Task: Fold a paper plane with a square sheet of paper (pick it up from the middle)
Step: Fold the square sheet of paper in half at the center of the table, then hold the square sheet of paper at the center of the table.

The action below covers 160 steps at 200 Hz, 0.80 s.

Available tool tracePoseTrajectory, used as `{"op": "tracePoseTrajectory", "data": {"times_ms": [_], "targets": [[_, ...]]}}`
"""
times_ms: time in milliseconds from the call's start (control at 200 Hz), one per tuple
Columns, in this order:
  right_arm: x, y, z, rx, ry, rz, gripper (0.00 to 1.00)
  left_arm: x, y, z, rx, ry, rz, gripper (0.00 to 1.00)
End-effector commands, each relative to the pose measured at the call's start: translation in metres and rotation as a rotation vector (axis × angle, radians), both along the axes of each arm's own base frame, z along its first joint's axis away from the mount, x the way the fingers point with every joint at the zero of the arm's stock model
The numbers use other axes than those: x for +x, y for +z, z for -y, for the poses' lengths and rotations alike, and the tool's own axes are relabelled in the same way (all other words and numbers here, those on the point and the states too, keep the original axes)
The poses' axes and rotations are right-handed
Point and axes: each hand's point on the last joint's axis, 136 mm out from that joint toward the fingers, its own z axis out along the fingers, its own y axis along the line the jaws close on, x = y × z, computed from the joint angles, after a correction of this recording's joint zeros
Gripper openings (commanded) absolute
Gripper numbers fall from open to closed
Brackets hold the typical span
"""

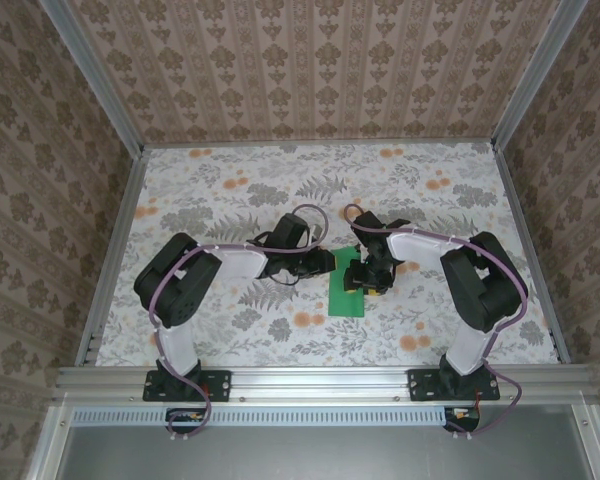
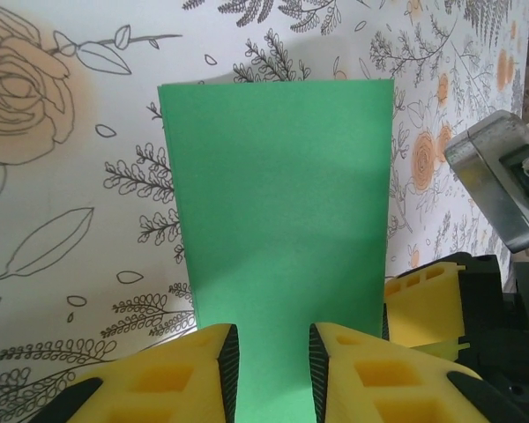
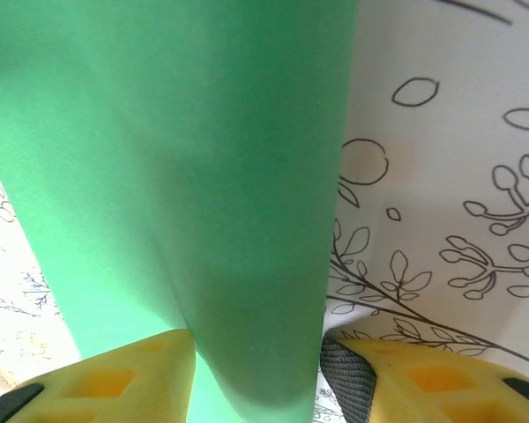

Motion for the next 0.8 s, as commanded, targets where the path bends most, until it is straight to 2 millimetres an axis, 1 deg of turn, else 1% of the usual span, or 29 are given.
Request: {"op": "tracePoseTrajectory", "data": {"times_ms": [0,355,795], "targets": [[-0.0449,-0.056,0.035,-0.173,0.033,-0.174,0.5,0.0005,0.0013,0.0082,-0.02,-0.014,-0.009,0.29],[-0.045,-0.0578,0.0341,-0.175,0.038,-0.184,0.5,0.0008,0.0002,0.0093,-0.018,-0.016,-0.012,0.27],[-0.0469,-0.0604,0.0388,-0.207,0.029,-0.202,0.51,-0.0032,-0.0029,0.0161,-0.03,-0.041,-0.034,0.23]]}}
